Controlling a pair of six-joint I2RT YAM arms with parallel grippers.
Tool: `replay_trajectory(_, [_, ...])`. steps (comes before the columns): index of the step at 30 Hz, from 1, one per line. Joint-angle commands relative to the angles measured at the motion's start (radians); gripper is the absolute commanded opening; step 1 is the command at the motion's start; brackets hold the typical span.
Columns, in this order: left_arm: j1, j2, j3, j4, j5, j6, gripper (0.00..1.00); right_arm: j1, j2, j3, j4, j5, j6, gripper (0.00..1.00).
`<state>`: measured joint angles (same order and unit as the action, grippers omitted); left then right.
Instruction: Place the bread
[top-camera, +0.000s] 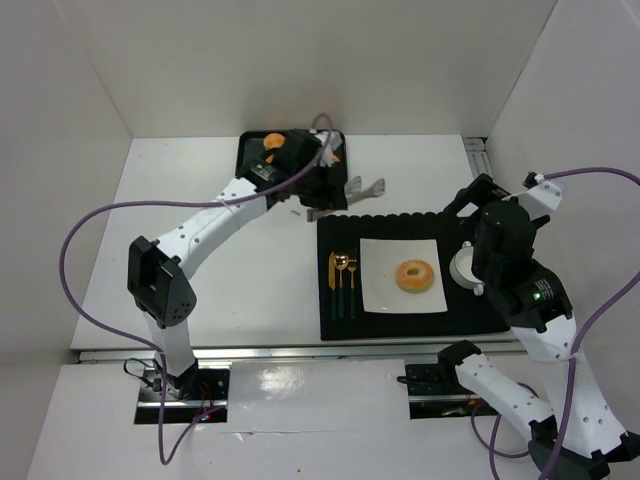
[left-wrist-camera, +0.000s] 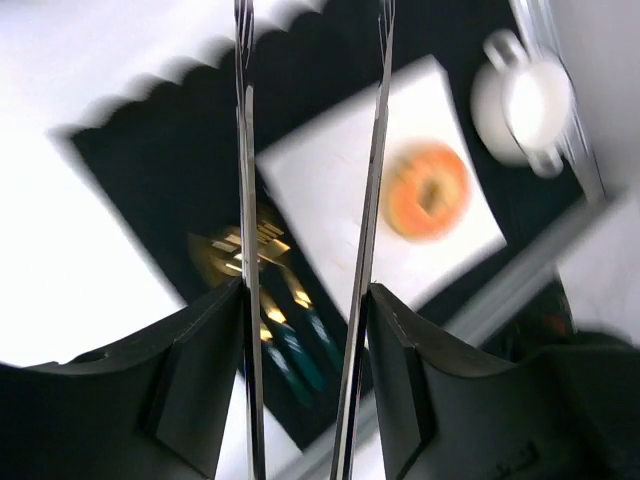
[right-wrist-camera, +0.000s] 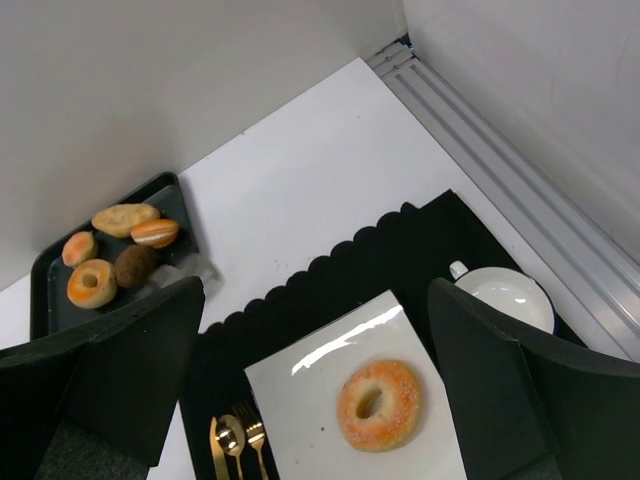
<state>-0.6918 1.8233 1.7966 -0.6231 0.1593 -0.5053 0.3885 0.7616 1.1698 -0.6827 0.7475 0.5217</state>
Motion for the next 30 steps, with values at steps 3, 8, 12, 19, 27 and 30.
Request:
replay_trajectory(3, [0.173,0.019,0.062,-0.023,-0.073,-0.033,0.62,0.007,0.022,0.001,0.035,0.026,-0.034,1.00])
replay_trajectory(8, [0.254,0.100,0.156,-0.056,-0.136,-0.024,0.65,0.007,0.059,0.001,0.060,0.026,-0.054,1.00])
replay_trajectory(12, [0.265,0.175,0.237,-0.041,-0.208,-0.015,0.65,0.007,0.100,0.001,0.084,0.006,-0.065,1.00])
replay_trajectory(19, [0.285,0.231,0.291,-0.084,-0.247,-0.015,0.68,0.007,0.110,-0.022,0.094,-0.005,-0.074,1.00])
replay_trajectory(27, [0.285,0.284,0.328,-0.105,-0.228,-0.015,0.68,0.007,0.128,-0.032,0.101,-0.025,-0.074,1.00])
replay_trajectory(30, [0.285,0.318,0.328,-0.106,-0.215,-0.015,0.68,0.007,0.128,-0.032,0.101,-0.025,-0.074,1.00])
